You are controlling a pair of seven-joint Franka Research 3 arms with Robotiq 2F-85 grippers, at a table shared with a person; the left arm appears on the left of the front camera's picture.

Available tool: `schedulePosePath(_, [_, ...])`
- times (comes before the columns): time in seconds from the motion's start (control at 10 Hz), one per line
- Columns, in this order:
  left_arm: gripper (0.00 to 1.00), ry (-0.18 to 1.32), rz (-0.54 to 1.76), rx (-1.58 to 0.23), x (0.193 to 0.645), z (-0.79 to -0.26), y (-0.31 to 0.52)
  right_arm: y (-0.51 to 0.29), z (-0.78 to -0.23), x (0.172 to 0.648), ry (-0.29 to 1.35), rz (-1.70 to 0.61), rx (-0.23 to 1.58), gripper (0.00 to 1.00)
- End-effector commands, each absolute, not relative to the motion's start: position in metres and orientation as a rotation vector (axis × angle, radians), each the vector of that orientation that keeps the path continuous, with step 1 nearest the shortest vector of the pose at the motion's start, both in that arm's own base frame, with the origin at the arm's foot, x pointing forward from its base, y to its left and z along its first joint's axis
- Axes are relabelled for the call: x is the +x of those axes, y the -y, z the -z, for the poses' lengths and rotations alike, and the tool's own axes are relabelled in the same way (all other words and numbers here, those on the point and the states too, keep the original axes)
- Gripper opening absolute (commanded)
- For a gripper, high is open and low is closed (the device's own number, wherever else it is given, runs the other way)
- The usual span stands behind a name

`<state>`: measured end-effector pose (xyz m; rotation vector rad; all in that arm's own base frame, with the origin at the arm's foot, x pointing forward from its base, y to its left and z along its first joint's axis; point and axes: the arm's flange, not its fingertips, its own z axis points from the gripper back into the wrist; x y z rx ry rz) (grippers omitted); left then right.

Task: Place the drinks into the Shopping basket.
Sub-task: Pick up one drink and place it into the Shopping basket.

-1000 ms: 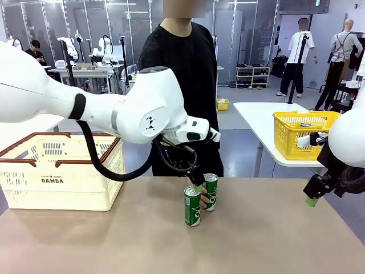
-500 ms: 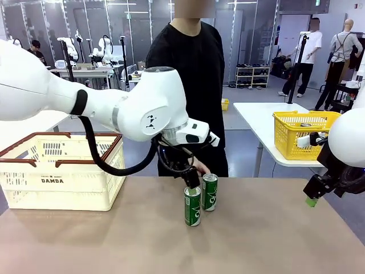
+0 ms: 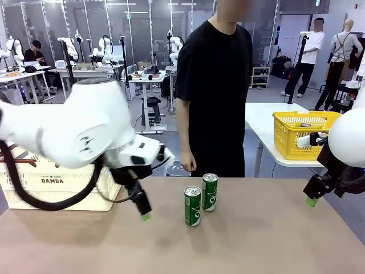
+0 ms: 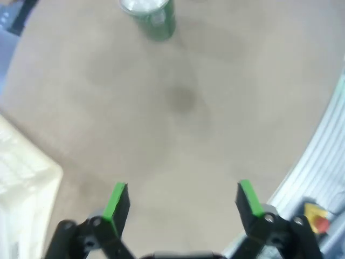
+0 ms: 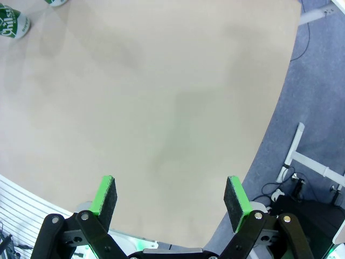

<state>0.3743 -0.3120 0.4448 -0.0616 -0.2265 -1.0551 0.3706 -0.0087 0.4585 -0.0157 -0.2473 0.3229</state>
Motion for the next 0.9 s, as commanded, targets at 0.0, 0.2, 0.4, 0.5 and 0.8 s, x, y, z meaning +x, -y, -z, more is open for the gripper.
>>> schedulePosePath(0.0, [1.00,0.295,1.040,-0.071,0.362,-0.433,0.285,0.010,-0.460,0.369,0.246,-0.337,-0.016,1.00])
schedulePosePath(0.2, [1.00,0.328,1.027,-0.099,0.363,-0.431,0.277,0.010,-0.460,0.369,0.246,-0.337,-0.016,1.00])
schedulePosePath(0.4, [1.00,0.330,1.023,-0.103,0.370,-0.433,0.283,0.010,-0.460,0.369,0.246,-0.337,-0.016,1.00])
schedulePosePath(0.5, [1.00,0.330,1.021,-0.108,0.377,-0.434,0.290,0.010,-0.460,0.369,0.246,-0.337,-0.016,1.00])
schedulePosePath(0.8, [1.00,0.338,1.044,-0.129,0.412,-0.447,0.335,0.010,-0.460,0.369,0.246,-0.337,-0.016,1.00])
